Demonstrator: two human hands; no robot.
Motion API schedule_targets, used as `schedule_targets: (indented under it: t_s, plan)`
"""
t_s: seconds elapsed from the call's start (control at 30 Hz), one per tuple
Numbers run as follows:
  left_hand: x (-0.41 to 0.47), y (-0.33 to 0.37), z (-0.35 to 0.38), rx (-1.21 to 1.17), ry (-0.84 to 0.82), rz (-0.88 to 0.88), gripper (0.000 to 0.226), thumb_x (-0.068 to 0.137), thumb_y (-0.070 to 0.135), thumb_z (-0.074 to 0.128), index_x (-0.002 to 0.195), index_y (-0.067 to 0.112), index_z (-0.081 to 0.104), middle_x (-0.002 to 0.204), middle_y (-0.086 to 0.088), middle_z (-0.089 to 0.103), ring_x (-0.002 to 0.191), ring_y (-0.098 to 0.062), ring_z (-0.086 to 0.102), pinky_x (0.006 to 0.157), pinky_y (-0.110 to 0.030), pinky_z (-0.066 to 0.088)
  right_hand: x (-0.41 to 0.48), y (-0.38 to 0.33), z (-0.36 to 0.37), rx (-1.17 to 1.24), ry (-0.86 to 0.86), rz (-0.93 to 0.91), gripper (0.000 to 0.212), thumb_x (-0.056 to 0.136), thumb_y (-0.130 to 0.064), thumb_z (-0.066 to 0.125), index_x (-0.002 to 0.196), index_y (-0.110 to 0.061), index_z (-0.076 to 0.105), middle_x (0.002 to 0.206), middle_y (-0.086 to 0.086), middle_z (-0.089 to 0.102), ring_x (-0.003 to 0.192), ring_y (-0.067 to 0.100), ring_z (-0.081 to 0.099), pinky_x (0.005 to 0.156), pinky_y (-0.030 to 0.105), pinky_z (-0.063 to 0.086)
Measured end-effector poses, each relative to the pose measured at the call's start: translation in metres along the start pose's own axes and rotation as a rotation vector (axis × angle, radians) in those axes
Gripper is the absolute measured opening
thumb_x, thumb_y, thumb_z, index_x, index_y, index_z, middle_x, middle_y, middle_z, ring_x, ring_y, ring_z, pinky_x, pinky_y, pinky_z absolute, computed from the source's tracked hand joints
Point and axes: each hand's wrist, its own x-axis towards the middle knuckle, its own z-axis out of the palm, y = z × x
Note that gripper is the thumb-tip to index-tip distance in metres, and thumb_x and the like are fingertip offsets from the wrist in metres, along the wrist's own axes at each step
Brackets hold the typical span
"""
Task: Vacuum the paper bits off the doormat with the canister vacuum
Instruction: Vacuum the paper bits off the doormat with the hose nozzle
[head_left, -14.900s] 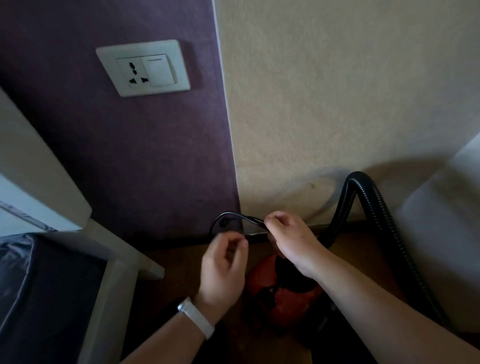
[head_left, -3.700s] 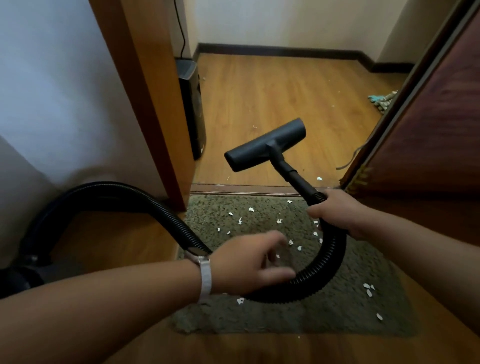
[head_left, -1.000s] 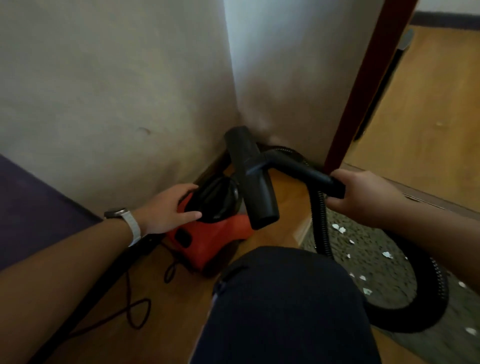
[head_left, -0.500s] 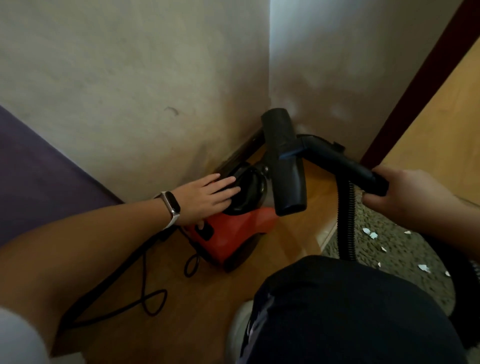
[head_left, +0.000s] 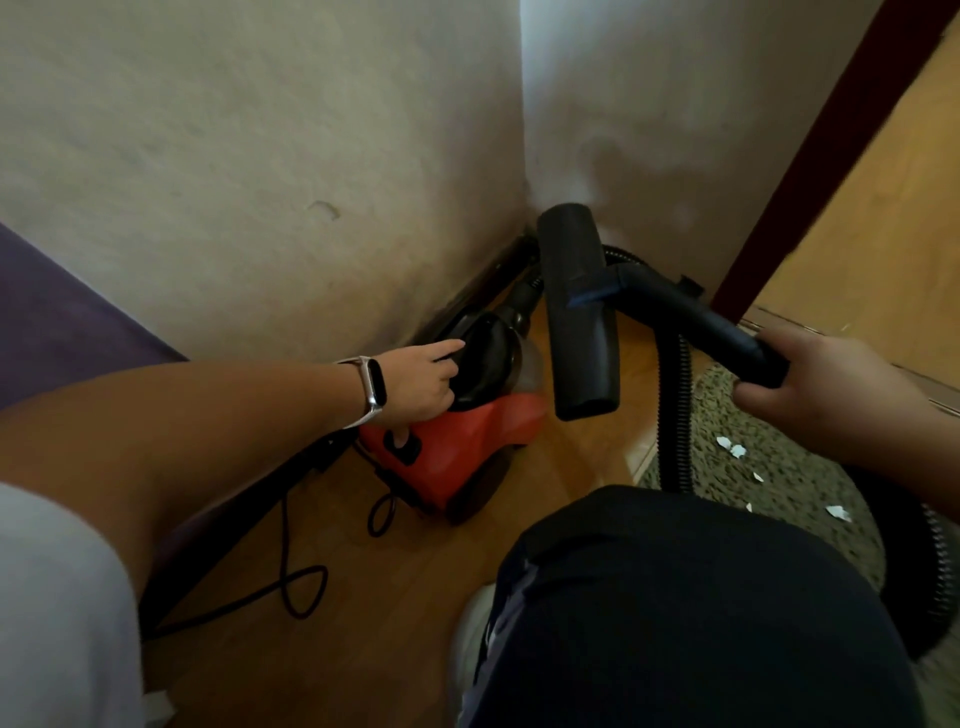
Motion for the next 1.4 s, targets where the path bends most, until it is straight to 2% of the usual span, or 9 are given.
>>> schedule_targets:
  t_s: [0.23, 0.47, 0.57, 0.67, 0.8, 1.03, 1.17, 1.27, 1.4]
  plan:
    - [-0.001, 0.003, 0.013, -0.083, 0.156, -0.008, 0.070, 0.083, 0.068, 0.060, 0.118, 0.008, 0.059, 0.116, -0.007, 0.064, 0.122, -0.031, 0.047, 0.122, -0.049, -0.005, -0.004, 0.001, 0.001, 0.009, 0.004, 0.003, 0.019, 0.085, -0.029, 0.072, 0.095, -0.020, 0.058, 0.070, 0.003, 0.059, 0.058, 0.019, 0.058, 0.051, 0.029, 0.047]
    - [-0.007, 0.011, 0.006, -0.169, 0.130, -0.092, 0.071, 0.080, 0.061, 0.066, 0.130, 0.013, 0.053, 0.127, -0.006, 0.058, 0.129, -0.029, 0.041, 0.120, -0.046, -0.012, -0.010, 0.007, -0.006, 0.025, 0.030, 0.021, 0.020, 0.085, -0.030, 0.071, 0.096, -0.020, 0.057, 0.070, 0.001, 0.059, 0.059, 0.018, 0.057, 0.050, 0.029, 0.045]
    - [0.001, 0.011, -0.005, -0.296, 0.280, -0.098, 0.083, 0.075, 0.077, 0.059, 0.132, 0.017, 0.056, 0.128, -0.005, 0.057, 0.126, -0.027, 0.046, 0.122, -0.048, 0.011, -0.017, 0.018, -0.007, 0.014, 0.026, 0.054, 0.022, 0.085, -0.031, 0.072, 0.098, -0.022, 0.057, 0.072, 0.000, 0.061, 0.060, 0.019, 0.060, 0.058, 0.036, 0.056]
    - [0.008, 0.014, -0.021, -0.596, 0.604, -0.200, 0.085, 0.070, 0.082, 0.060, 0.124, 0.016, 0.061, 0.121, -0.004, 0.061, 0.115, -0.024, 0.054, 0.105, -0.042, 0.043, -0.027, 0.034, -0.014, 0.009, 0.023, 0.111, 0.026, 0.085, -0.031, 0.072, 0.105, -0.023, 0.058, 0.074, -0.001, 0.061, 0.062, 0.019, 0.061, 0.062, 0.039, 0.058]
    - [0.020, 0.012, -0.051, -0.877, 0.774, -0.304, 0.072, 0.075, 0.074, 0.065, 0.119, 0.018, 0.060, 0.119, 0.001, 0.059, 0.111, -0.019, 0.053, 0.095, -0.038, 0.048, -0.038, 0.059, -0.027, 0.016, 0.046, 0.184, 0.032, 0.085, -0.033, 0.072, 0.113, -0.023, 0.060, 0.076, -0.001, 0.061, 0.063, 0.017, 0.061, 0.060, 0.035, 0.056]
    - [0.085, 0.045, -0.120, -0.651, 0.766, 0.090, 0.050, 0.083, 0.063, 0.057, 0.107, 0.020, 0.067, 0.111, -0.001, 0.065, 0.101, -0.019, 0.062, 0.081, -0.036, 0.055, -0.052, 0.116, -0.050, 0.134, 0.156, 0.309, 0.020, 0.084, -0.032, 0.069, 0.099, -0.024, 0.059, 0.072, 0.001, 0.060, 0.064, 0.021, 0.060, 0.059, 0.034, 0.050]
    - [0.152, 0.076, -0.184, -0.675, 0.776, 0.228, 0.061, 0.082, 0.060, 0.058, 0.125, 0.017, 0.061, 0.124, -0.005, 0.062, 0.113, -0.024, 0.057, 0.092, -0.038, 0.052, -0.055, 0.151, -0.061, 0.179, 0.211, 0.359, 0.018, 0.084, -0.031, 0.069, 0.093, -0.021, 0.057, 0.072, 0.002, 0.059, 0.061, 0.019, 0.058, 0.051, 0.027, 0.038]
    - [0.195, 0.090, -0.218, -0.678, 0.677, 0.237, 0.078, 0.085, 0.062, 0.060, 0.147, 0.020, 0.041, 0.151, -0.002, 0.042, 0.137, -0.021, 0.038, 0.113, -0.036, 0.034, -0.058, 0.178, -0.062, 0.180, 0.234, 0.405, 0.017, 0.084, -0.031, 0.069, 0.092, -0.021, 0.058, 0.071, 0.002, 0.059, 0.061, 0.018, 0.057, 0.051, 0.026, 0.039]
    - [0.235, 0.096, -0.235, -0.705, 0.537, 0.205, 0.090, 0.081, 0.072, 0.059, 0.152, 0.023, 0.033, 0.155, 0.003, 0.036, 0.144, -0.017, 0.029, 0.123, -0.039, 0.011, -0.059, 0.203, -0.062, 0.172, 0.265, 0.438, 0.017, 0.083, -0.030, 0.068, 0.089, -0.020, 0.056, 0.070, 0.002, 0.057, 0.060, 0.018, 0.055, 0.051, 0.027, 0.038]
